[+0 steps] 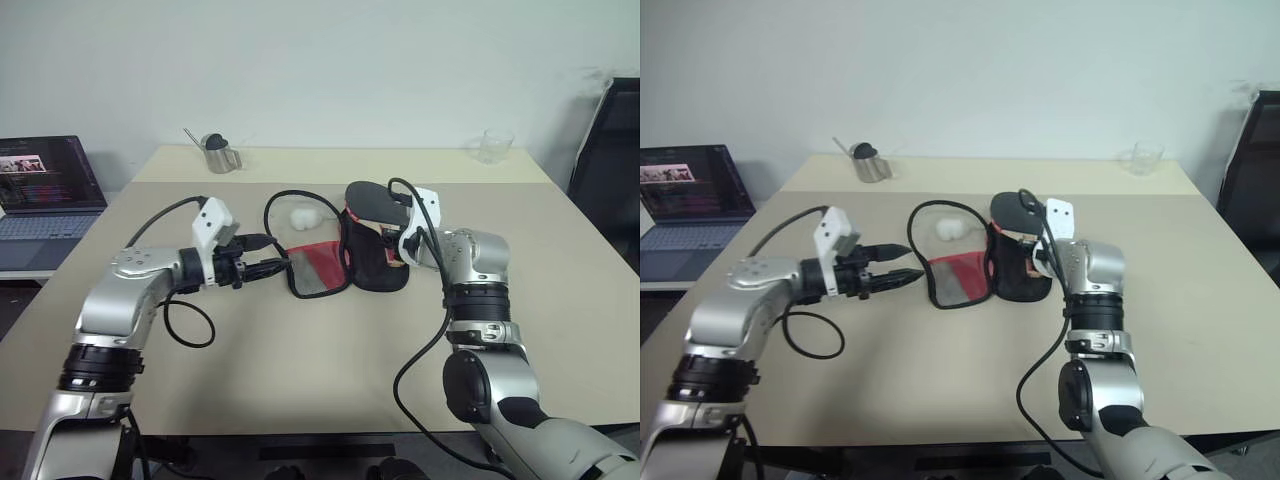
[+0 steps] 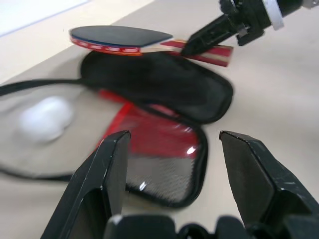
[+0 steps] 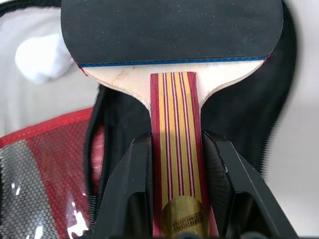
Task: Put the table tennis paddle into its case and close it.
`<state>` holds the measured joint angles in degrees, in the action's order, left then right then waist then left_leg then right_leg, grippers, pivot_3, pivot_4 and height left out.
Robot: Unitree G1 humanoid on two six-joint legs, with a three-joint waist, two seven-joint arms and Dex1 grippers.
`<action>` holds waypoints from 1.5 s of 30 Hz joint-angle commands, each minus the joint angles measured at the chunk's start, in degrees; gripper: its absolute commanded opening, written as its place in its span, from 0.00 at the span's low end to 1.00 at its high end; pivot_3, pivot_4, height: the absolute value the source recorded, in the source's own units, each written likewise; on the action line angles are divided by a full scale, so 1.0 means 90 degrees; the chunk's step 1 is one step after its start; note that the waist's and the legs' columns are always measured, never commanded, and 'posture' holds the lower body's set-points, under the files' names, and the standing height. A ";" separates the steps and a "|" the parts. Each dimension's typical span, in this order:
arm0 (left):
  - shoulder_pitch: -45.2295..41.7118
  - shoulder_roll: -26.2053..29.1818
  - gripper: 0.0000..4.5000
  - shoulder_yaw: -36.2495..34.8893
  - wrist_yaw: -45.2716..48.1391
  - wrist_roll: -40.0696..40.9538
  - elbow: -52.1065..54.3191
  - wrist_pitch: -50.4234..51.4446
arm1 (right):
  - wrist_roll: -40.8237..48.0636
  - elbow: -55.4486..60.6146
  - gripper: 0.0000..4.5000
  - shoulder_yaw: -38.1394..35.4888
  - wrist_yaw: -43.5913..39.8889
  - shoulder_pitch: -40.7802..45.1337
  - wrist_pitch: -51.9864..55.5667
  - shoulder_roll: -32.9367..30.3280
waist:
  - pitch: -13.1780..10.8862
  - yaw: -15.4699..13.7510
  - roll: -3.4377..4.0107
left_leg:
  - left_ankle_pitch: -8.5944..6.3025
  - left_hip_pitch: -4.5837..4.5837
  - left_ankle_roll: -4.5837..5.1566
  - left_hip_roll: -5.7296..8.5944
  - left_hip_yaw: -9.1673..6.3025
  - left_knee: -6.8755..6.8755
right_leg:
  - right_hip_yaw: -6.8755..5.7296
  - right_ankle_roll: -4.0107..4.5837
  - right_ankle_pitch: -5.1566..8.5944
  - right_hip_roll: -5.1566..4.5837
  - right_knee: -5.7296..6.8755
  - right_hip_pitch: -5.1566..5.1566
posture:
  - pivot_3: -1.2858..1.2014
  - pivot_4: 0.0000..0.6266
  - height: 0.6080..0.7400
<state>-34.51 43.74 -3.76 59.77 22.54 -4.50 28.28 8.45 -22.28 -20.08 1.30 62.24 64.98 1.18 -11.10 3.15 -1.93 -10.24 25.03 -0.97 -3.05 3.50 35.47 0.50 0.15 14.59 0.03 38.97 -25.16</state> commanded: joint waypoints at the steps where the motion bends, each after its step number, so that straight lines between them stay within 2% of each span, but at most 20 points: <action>1: 0.0161 0.0189 0.69 -0.0307 -0.0110 0.0104 0.0458 0.0087 | 0.0209 -0.0079 0.24 0.0110 -0.0008 0.0387 -0.0499 0.0079 | 0.0000 -0.0001 0.0000 | 0.0000 0.0000 0.0000 0.0000 0.0000 0.0001 | -0.0002 0.0000 0.0000 0.0000 0.0000 0.0001 | 0.52 0.24 1.00; 5: 0.0387 0.0220 0.69 -0.0439 -0.0229 0.0200 0.0772 0.0253 | 0.0219 -0.0222 0.24 0.0181 0.0114 0.0362 -0.0651 0.0179 | 0.0000 -0.0002 0.0000 | 0.0000 0.0000 0.0000 -0.0005 0.0001 0.0001 | -0.0004 0.0000 0.0000 -0.0001 0.0001 0.0001 | 0.52 0.24 1.00; 10: 0.0549 0.0245 0.69 -0.0527 -0.0329 0.0259 0.0977 0.0380 | 0.0215 0.0180 0.24 0.0093 0.0632 0.0180 -0.0637 0.0344 | 0.0000 -0.0009 0.0000 | 0.0000 0.0000 -0.0001 -0.0012 -0.0001 0.0002 | -0.0008 0.0001 -0.0001 0.0003 0.0003 0.0001 | 0.52 0.24 1.00; 15: 0.0520 0.0223 0.69 -0.0495 -0.0374 0.0259 0.0963 0.0400 | 0.0226 0.0761 0.24 0.0100 0.1067 -0.0027 -0.0414 0.0483 | 0.0000 -0.0016 0.0000 | 0.0000 0.0000 -0.0001 -0.0013 0.0000 0.0002 | -0.0008 0.0001 -0.0001 0.0004 0.0002 0.0001 | 0.52 0.24 1.00; 23: 0.0329 0.0103 0.69 -0.0300 -0.0333 0.0190 0.0782 0.0304 | 0.0182 0.1013 0.24 0.0212 0.1415 -0.0269 -0.0274 0.0648 | 0.0000 -0.0020 0.0000 | 0.0000 -0.0001 -0.0001 -0.0015 0.0000 0.0003 | -0.0008 0.0002 -0.0001 0.0006 0.0003 0.0001 | 0.52 0.24 1.00; 45: 0.0435 0.0198 0.69 -0.0345 -0.0365 0.0239 0.0934 0.0406 | 0.0212 0.0373 0.24 0.0441 0.1665 -0.0407 -0.0753 0.0889 | 0.0000 -0.0005 -0.0001 | 0.0000 -0.0002 -0.0001 -0.0019 0.0002 0.0004 | -0.0006 0.0003 -0.0002 0.0009 0.0004 0.0001 | 0.52 0.24 1.00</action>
<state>-30.37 44.65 -5.49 56.82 24.13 1.79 32.15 9.66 -20.01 -17.04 16.67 57.31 60.16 7.61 -11.10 3.11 -1.94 -10.23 25.02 -0.98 -3.21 3.51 35.51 0.44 0.18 14.57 0.11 39.00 -25.15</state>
